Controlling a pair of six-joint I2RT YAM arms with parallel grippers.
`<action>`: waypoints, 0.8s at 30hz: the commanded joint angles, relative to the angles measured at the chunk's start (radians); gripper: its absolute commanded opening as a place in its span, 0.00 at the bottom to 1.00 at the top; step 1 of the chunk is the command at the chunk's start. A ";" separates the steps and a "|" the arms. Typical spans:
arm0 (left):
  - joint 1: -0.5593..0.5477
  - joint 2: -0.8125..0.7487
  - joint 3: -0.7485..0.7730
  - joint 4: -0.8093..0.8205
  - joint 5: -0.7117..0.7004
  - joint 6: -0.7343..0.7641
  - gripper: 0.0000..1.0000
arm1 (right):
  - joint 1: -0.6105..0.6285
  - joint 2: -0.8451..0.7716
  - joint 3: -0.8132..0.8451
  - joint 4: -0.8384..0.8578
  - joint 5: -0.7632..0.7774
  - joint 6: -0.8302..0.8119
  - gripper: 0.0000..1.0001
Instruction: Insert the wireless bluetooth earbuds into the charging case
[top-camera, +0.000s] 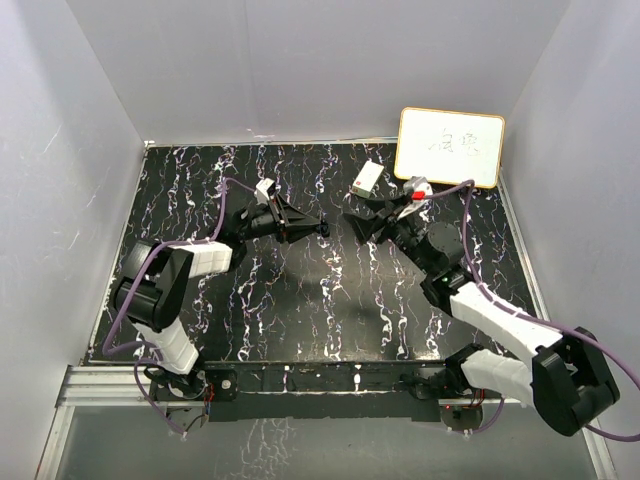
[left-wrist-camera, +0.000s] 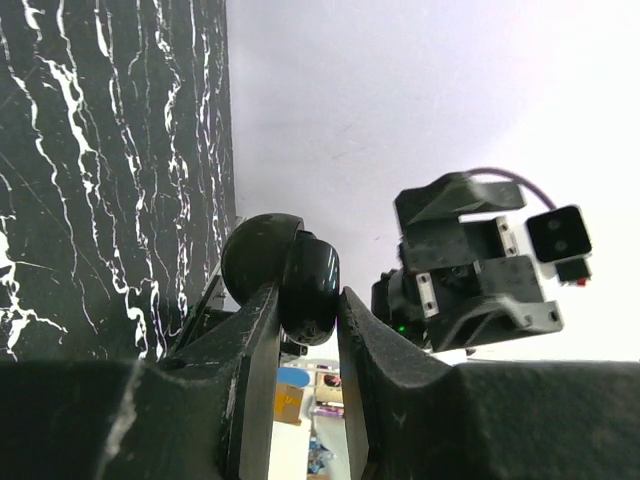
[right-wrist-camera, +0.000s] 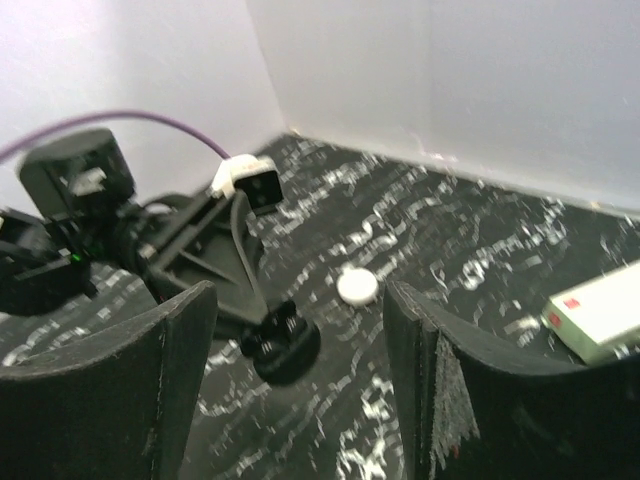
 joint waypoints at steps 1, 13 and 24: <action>0.002 0.034 0.038 0.110 -0.023 -0.065 0.00 | 0.029 -0.042 -0.083 -0.138 0.125 -0.114 0.67; -0.016 0.056 0.074 0.096 -0.069 -0.093 0.00 | 0.279 0.114 -0.173 0.031 0.441 -0.248 0.80; -0.031 0.017 0.026 0.091 -0.084 -0.094 0.00 | 0.298 0.366 -0.299 0.617 0.478 -0.338 0.98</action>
